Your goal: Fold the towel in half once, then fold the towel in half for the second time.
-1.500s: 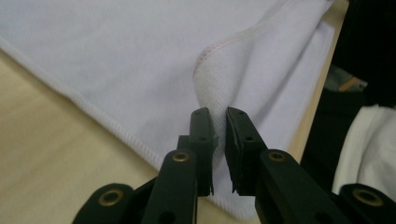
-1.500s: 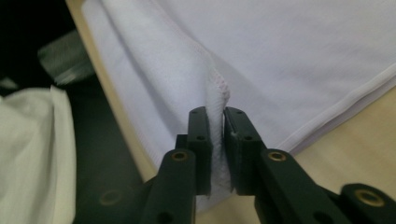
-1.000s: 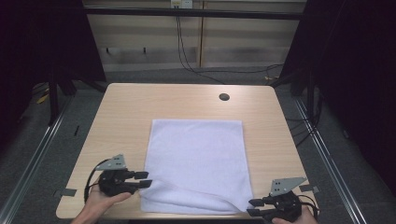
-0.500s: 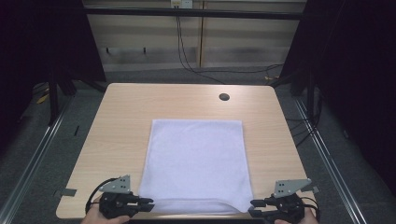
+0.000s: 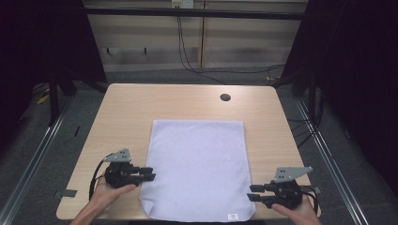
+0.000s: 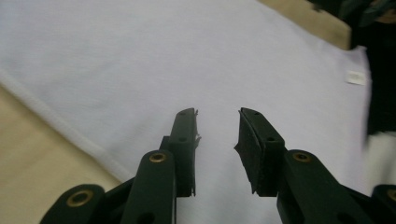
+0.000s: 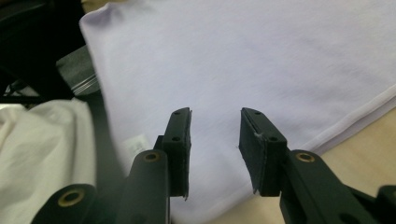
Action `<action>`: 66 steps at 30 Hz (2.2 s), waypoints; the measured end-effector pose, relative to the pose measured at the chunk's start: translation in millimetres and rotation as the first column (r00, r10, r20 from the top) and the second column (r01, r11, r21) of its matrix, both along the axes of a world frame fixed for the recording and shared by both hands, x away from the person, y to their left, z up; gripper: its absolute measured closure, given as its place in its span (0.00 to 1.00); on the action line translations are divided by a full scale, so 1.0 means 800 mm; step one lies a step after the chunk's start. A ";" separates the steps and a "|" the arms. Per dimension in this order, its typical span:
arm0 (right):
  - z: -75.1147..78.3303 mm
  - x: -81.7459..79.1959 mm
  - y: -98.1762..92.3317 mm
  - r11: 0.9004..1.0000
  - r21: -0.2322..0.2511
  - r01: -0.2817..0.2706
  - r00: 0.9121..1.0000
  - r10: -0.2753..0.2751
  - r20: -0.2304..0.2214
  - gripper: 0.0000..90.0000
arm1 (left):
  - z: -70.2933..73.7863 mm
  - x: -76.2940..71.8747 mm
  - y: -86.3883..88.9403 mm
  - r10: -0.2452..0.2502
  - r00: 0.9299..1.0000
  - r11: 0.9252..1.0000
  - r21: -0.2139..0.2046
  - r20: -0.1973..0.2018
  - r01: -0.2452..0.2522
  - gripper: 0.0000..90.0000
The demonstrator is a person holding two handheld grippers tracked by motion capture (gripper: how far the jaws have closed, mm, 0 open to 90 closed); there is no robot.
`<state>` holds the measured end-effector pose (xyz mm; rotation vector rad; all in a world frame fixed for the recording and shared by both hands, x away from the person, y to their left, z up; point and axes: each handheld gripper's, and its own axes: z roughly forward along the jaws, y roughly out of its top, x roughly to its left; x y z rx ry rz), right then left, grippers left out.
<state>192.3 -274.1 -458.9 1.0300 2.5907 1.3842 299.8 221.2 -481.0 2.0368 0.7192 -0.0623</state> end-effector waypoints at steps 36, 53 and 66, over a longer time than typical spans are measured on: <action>-0.047 0.147 0.057 0.968 -0.198 0.152 0.988 -0.156 -0.003 0.73 | -0.028 0.041 -0.019 0.090 0.996 0.985 0.146 0.018 -0.091 0.90; -0.043 0.072 0.052 0.984 -0.163 0.068 0.995 -0.080 -0.068 0.74 | -0.019 -0.040 -0.029 -0.023 0.998 0.984 0.177 -0.057 0.033 0.90; -0.005 0.104 0.019 0.977 -0.150 0.150 0.988 -0.142 0.063 0.69 | 0.010 0.023 -0.001 0.122 0.991 0.985 0.118 0.052 -0.128 0.73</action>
